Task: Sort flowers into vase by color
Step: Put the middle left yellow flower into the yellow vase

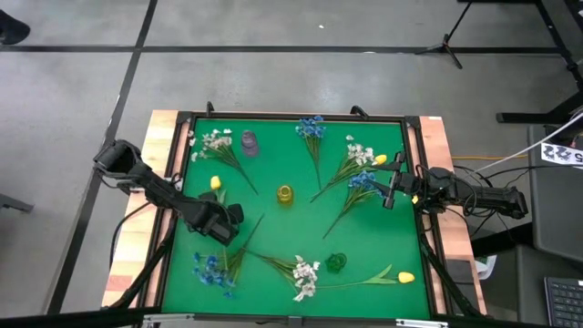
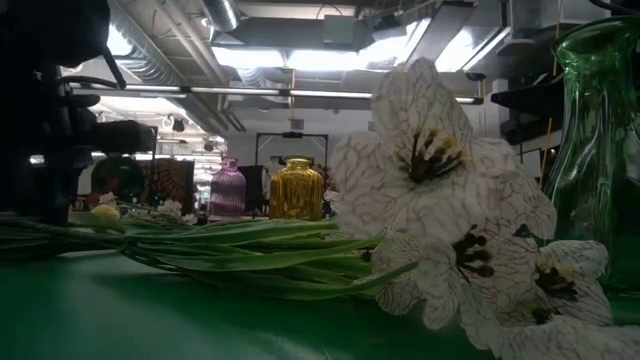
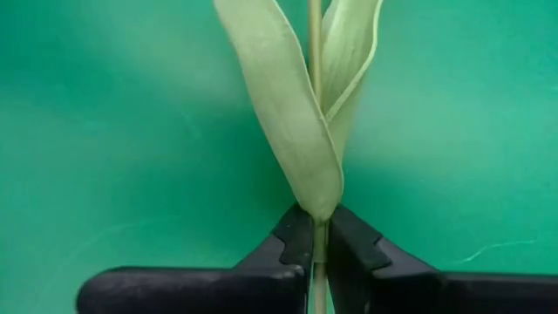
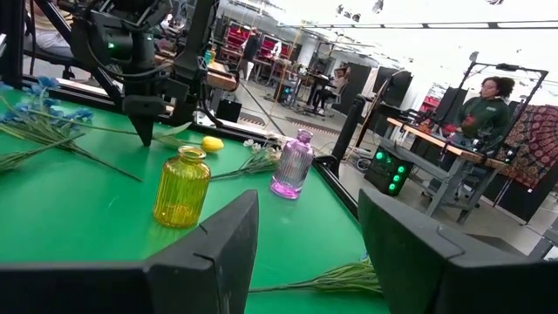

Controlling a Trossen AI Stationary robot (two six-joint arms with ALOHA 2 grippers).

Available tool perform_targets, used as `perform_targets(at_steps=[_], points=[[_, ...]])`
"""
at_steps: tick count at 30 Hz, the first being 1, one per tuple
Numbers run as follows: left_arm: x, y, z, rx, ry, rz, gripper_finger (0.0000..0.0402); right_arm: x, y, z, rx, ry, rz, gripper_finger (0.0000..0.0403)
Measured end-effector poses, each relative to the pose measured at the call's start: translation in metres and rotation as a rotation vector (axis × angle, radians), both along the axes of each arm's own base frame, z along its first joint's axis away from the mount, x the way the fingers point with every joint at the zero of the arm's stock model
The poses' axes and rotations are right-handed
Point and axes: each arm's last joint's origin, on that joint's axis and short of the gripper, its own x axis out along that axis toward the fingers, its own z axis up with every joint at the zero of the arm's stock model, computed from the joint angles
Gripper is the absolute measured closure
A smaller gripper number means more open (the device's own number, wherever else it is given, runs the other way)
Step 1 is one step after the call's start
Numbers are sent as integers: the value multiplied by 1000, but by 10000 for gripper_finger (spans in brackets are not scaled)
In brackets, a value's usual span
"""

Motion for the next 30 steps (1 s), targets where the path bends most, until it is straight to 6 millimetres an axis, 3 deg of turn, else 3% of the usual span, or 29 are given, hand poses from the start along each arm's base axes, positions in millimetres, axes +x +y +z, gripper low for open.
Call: perform_targets(at_steps=[8, 15, 23, 30], points=[[3, 0, 5, 40, -47, -88, 392, 0, 0, 0, 0, 1, 0, 205], [11, 3, 33, 240, -199, -173, 396, 0, 0, 0, 0, 1, 0, 205], [22, 11, 76, 718, -321, -320, 396, 0, 0, 0, 0, 0, 0, 205], [46, 23, 103, 1187, -187, -341, 394, 0, 0, 0, 0, -3, -14, 205]])
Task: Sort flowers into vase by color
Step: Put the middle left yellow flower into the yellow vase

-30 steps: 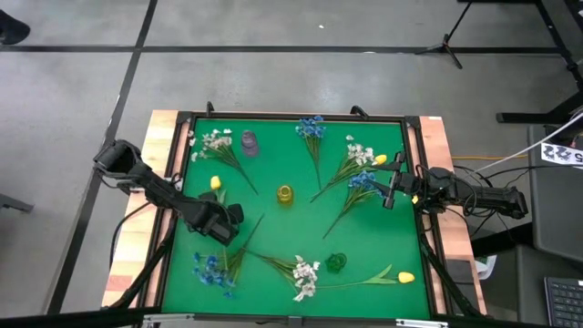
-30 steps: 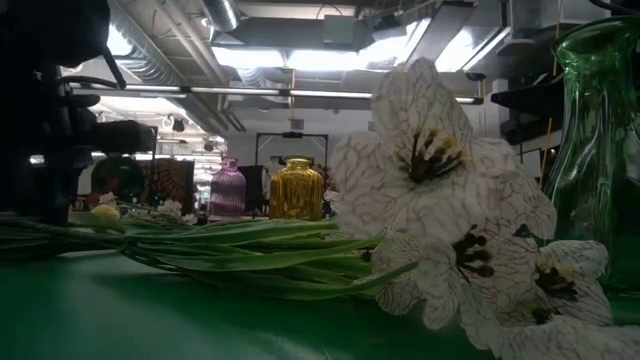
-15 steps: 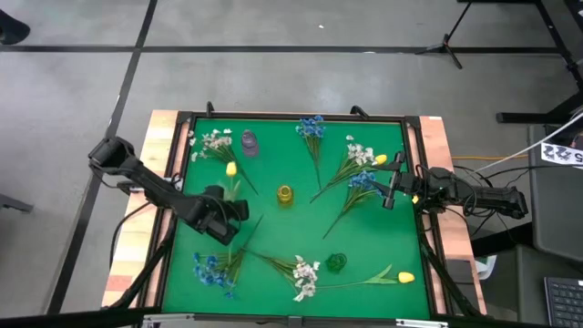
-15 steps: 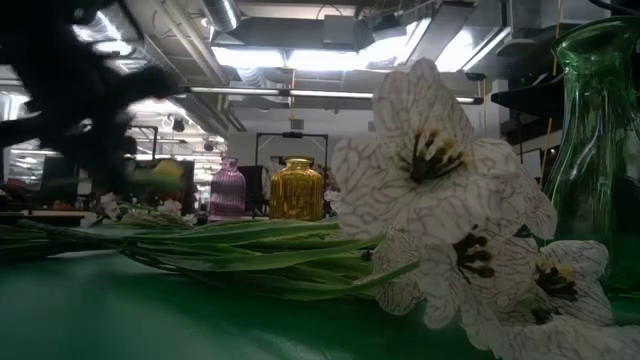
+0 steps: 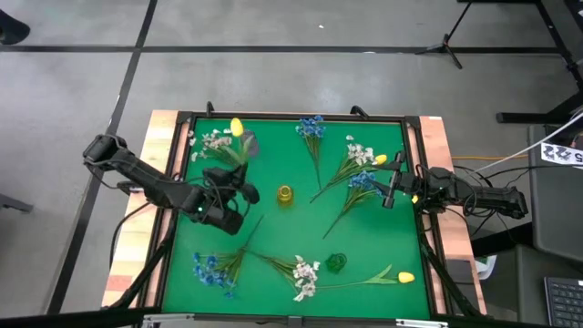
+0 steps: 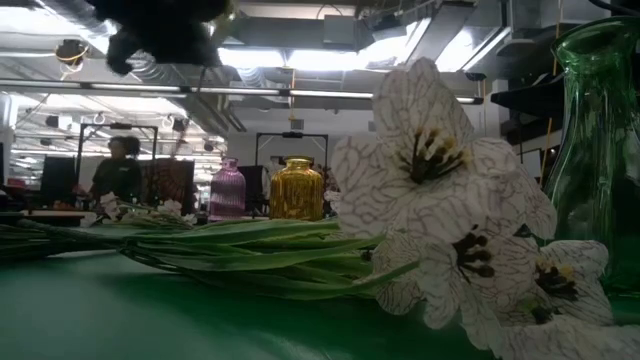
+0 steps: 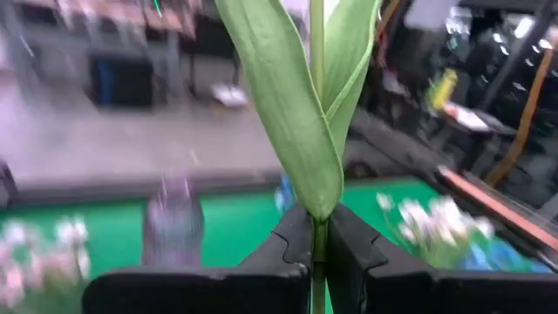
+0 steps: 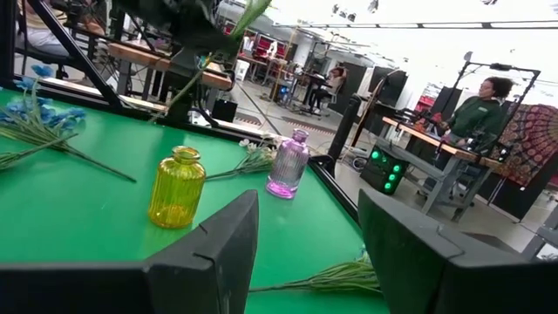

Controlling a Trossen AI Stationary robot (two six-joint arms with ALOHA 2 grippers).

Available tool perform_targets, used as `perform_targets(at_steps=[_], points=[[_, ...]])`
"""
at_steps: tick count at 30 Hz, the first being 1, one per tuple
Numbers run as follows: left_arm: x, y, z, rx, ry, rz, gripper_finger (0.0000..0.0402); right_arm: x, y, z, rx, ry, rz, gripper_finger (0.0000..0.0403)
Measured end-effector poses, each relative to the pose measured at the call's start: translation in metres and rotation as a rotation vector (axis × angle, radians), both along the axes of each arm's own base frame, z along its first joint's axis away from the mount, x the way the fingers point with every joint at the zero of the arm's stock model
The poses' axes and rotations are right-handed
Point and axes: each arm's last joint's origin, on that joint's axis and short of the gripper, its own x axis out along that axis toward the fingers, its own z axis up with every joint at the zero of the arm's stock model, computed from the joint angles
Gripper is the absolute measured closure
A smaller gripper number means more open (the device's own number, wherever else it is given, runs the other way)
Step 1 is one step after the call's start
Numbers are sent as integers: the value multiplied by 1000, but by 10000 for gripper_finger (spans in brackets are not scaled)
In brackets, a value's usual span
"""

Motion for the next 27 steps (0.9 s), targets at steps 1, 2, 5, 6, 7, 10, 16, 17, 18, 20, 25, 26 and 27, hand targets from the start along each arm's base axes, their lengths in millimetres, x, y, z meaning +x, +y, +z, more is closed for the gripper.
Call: perform_targets(at_steps=[1, 2, 5, 6, 7, 10, 16, 17, 18, 20, 25, 26, 27], points=[[4, 2, 3, 20, 7, 17, 396, 0, 0, 0, 0, 0, -2, 205], [8, 5, 5, 29, 10, 30, 397, 0, 0, 0, 0, 0, -3, 205], [17, 11, 13, 41, 14, 56, 396, 0, 0, 0, 0, 0, -4, 205], [19, 13, 15, 47, 19, 64, 394, 0, 0, 0, 0, 0, -4, 205], [22, 15, 17, 53, 27, 70, 393, 0, 0, 0, 0, 0, -4, 205], [28, 20, 24, 64, 72, 52, 392, 0, 0, 0, 0, 0, -4, 205], [49, 22, 41, 131, 221, -429, 397, 0, 0, 0, 0, 0, -5, 205], [51, 22, 44, 157, 227, -479, 395, 0, 0, 0, 0, 0, -5, 205], [52, 23, 46, 187, 228, -505, 393, 0, 0, 0, 0, 0, -5, 205], [54, 26, 53, 242, 212, -502, 388, 0, 0, 0, 0, 0, -5, 205], [53, 38, 69, 363, -6, -559, 395, 0, 0, 0, 0, 0, -5, 205], [52, 41, 69, 384, -38, -579, 396, 0, 0, 0, 0, 0, -5, 205], [51, 44, 68, 401, -56, -591, 396, 0, 0, 0, 0, 0, -5, 205]])
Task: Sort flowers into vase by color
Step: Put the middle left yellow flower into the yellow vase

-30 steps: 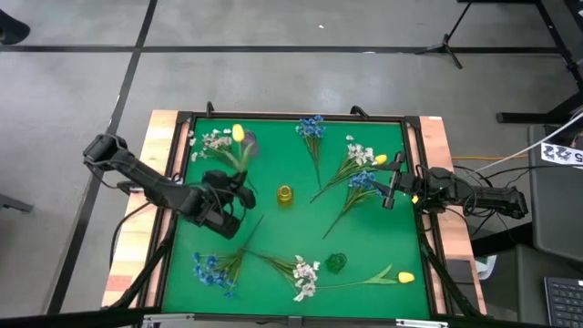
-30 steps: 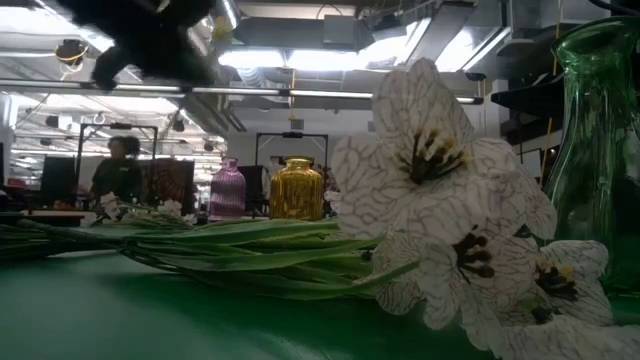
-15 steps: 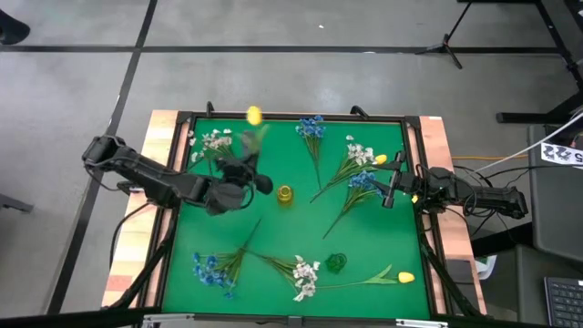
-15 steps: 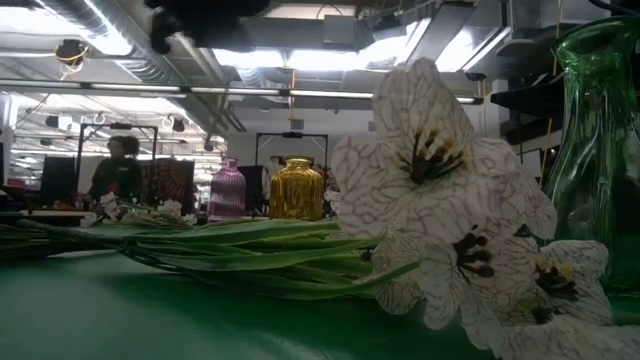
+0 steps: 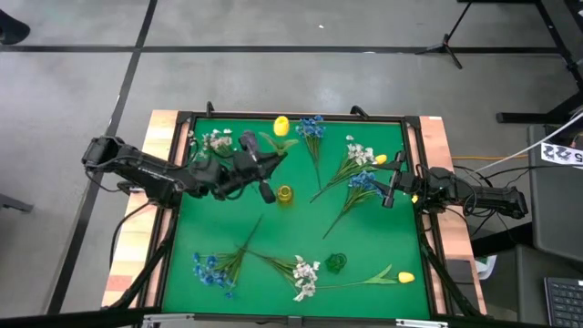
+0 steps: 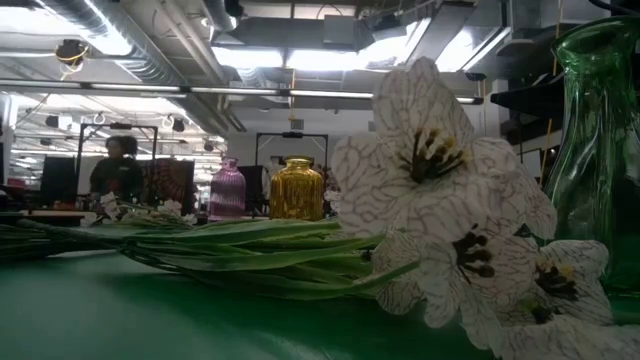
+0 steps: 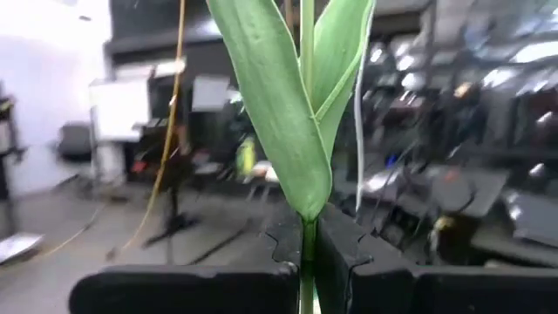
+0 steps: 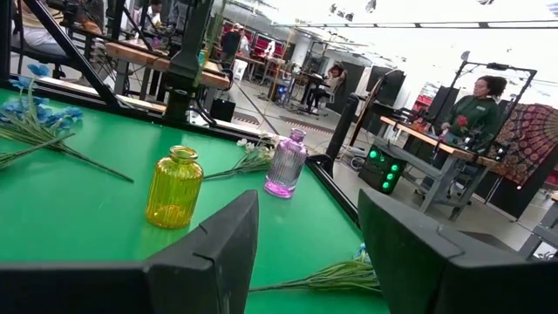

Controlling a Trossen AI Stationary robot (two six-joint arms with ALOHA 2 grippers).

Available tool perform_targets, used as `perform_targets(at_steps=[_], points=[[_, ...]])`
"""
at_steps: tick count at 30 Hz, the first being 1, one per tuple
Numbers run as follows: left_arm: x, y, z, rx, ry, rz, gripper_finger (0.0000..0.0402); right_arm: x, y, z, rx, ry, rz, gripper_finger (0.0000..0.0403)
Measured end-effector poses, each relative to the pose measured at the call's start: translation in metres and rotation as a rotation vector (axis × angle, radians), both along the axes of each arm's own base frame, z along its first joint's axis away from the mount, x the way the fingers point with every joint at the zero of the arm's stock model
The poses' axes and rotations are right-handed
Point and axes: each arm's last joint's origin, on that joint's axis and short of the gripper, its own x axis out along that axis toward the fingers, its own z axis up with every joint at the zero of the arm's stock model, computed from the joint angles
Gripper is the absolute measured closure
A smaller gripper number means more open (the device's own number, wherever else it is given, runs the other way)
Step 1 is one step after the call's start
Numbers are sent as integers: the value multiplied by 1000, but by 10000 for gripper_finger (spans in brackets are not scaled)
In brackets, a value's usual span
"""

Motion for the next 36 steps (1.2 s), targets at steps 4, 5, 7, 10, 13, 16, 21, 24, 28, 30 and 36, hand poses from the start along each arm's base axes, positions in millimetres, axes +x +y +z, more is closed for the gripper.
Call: perform_targets(at_steps=[4, 5, 7, 10, 13, 16, 21, 24, 28, 30, 36], points=[[-2, 9, -12, 20, -24, -35, 387, 0, 0, 0, 0, 0, 0, 205], [-2, 10, -17, 17, -26, -45, 387, 0, 0, 0, 0, 0, 0, 205], [-1, 11, -28, 12, -21, -53, 390, 0, 0, 0, 0, 0, 0, 205], [0, 11, -39, 11, -48, -58, 396, 0, 0, 0, 0, -1, 0, 205], [4, 10, -47, 12, -76, -67, 391, 0, 0, 0, 0, -1, 0, 205], [11, 10, -58, 12, -80, -70, 387, 0, 0, 0, 0, -1, 0, 205], [21, 12, -77, -26, -75, -73, 396, 0, 0, 0, 18, -7, 1, 205], [25, 14, -84, -46, -77, -67, 392, 0, 0, 0, 20, -5, 1, 205], [27, 17, -93, -64, -54, -24, 390, 0, 0, 0, 21, -6, 1, 205], [28, 18, -96, -67, -38, -13, 395, 0, 0, 0, 21, -5, 1, 205], [28, 17, -98, -74, -13, 6, 389, 0, 0, 0, 21, -6, 1, 205]])
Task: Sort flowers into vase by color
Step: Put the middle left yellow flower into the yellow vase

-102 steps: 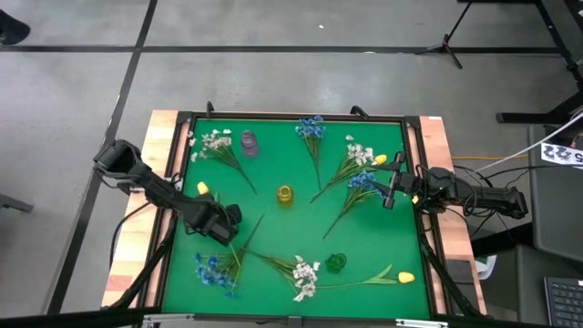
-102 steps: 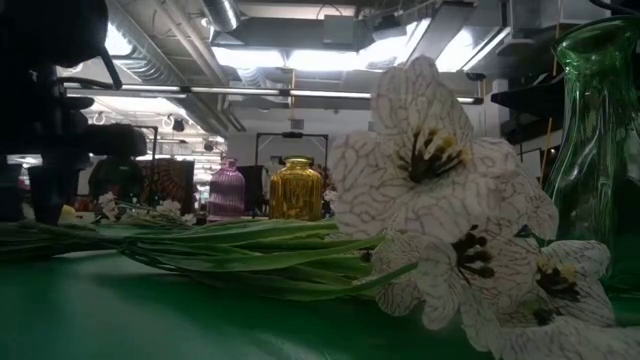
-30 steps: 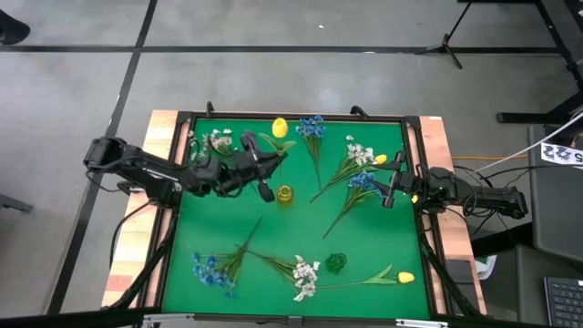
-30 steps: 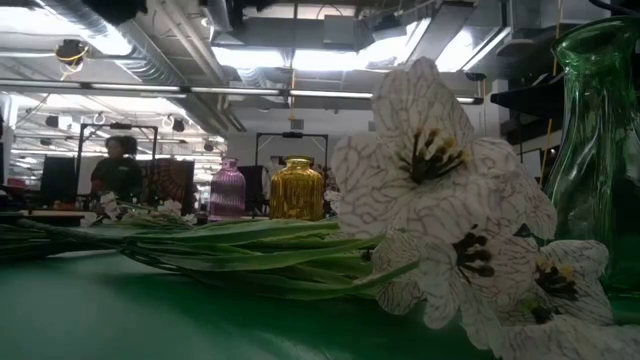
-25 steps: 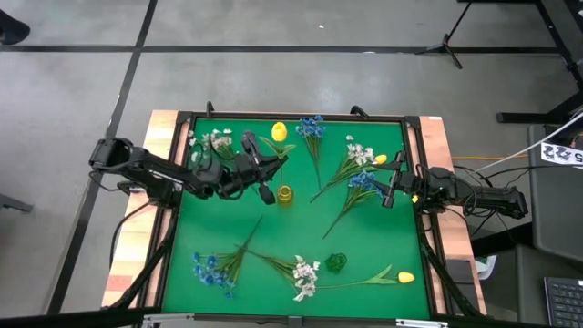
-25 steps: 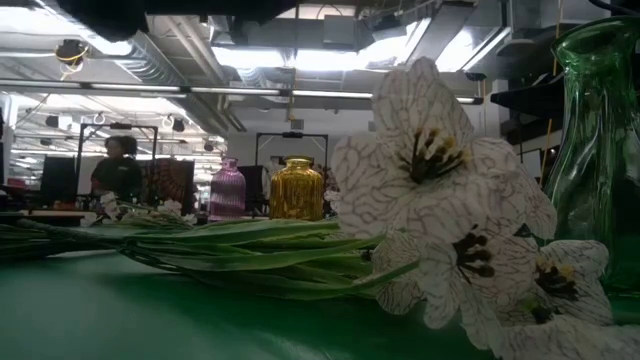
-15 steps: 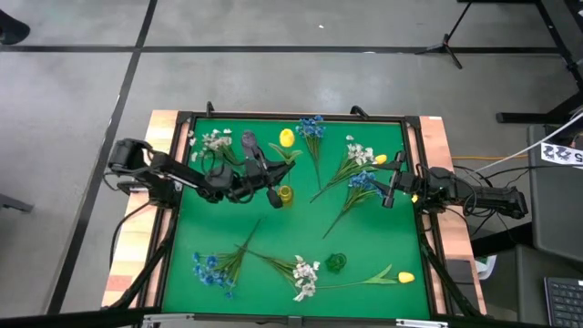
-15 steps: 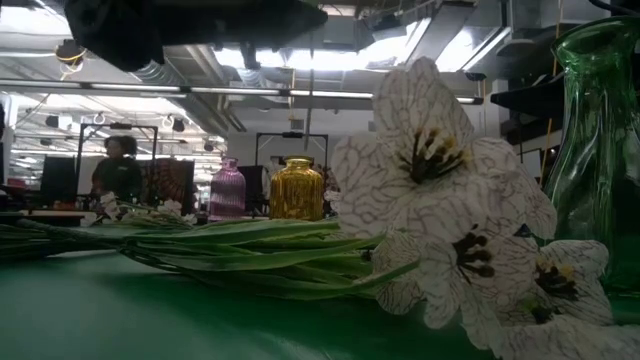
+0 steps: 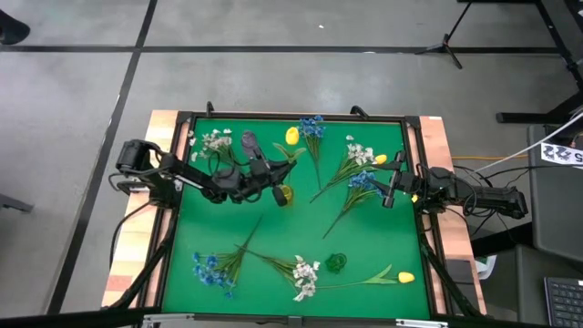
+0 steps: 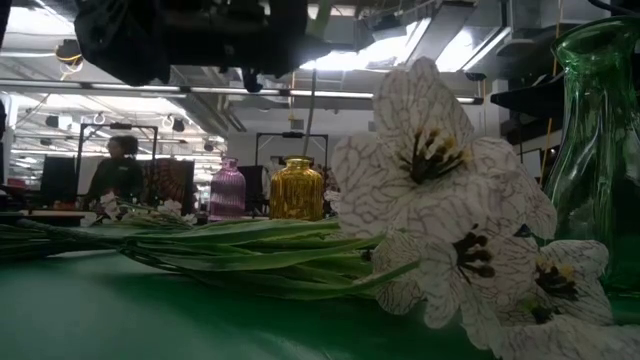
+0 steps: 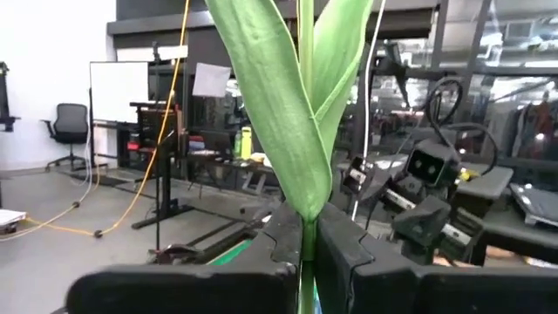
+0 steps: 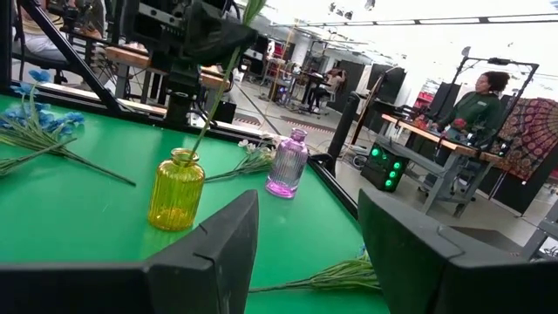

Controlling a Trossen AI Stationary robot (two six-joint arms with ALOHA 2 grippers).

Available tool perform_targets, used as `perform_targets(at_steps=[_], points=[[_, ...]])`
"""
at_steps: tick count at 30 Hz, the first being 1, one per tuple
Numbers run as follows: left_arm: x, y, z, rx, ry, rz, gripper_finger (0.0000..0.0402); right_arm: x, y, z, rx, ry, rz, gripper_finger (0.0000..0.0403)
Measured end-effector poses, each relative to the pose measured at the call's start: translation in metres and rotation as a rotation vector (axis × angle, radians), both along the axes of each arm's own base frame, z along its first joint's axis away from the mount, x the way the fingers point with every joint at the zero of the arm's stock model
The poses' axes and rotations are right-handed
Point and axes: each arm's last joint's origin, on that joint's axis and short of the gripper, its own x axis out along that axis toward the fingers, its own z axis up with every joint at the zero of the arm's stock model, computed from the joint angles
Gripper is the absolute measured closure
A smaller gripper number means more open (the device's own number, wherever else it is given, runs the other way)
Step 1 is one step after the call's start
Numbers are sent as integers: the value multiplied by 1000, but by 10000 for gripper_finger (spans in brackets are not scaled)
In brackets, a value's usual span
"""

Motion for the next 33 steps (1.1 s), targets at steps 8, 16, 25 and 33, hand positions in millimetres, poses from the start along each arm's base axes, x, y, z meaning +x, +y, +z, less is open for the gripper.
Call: perform_targets(at_steps=[8, 16, 25, 33], points=[[2, -1, -16, -103, 109, 14, 396, 0, 0, 0, 0, 0, 1, 205], [1, 0, -21, -132, 152, 62, 382, 0, 1, 0, 0, 2, 22, 205], [1, 1, -23, -131, 159, 96, 393, 0, 1, 0, -1, 2, 36, 205], [-20, 2, -45, -181, 97, 110, 394, 0, 1, 0, -1, 1, 36, 205]])
